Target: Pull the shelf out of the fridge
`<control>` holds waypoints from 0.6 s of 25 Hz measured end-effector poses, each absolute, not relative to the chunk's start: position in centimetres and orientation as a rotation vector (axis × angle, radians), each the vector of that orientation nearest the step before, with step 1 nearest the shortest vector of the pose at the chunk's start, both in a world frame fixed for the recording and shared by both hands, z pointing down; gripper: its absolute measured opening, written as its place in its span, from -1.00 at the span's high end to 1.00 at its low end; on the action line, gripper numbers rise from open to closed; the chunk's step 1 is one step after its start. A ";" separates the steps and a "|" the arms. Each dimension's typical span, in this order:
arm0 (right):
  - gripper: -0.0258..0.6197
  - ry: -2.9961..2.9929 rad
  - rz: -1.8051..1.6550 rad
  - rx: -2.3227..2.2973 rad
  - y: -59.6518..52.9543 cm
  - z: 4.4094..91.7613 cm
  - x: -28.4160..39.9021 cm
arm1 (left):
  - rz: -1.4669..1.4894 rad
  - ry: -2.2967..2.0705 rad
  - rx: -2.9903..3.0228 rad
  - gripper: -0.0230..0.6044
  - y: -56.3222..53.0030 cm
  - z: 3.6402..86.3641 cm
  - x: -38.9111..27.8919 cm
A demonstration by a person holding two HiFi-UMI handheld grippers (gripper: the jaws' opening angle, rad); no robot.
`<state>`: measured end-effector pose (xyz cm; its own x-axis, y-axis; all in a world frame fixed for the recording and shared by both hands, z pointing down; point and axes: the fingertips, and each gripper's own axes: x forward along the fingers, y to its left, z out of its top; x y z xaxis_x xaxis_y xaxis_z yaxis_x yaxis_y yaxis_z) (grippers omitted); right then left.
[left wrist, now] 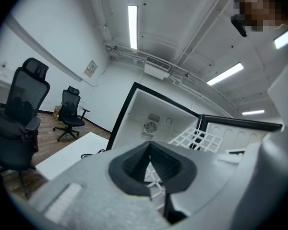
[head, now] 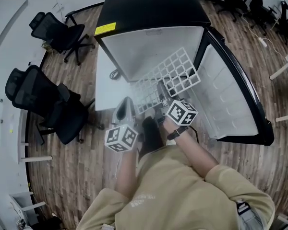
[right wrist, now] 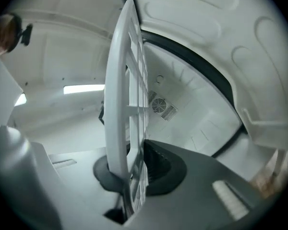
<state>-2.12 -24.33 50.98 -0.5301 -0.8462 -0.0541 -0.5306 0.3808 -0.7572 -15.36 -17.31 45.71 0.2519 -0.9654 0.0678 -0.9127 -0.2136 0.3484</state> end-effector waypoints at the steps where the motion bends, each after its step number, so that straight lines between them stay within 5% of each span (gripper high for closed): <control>1: 0.83 2.286 -0.881 -1.217 -23.9 50.5 -2.1 | -0.218 -1.742 2.222 0.92 -17.4 45.7 -15.3; 15: 0.83 2.595 -0.101 -1.427 -21.5 44.1 -0.5 | 0.025 -1.900 2.427 0.92 -18.9 43.8 -13.4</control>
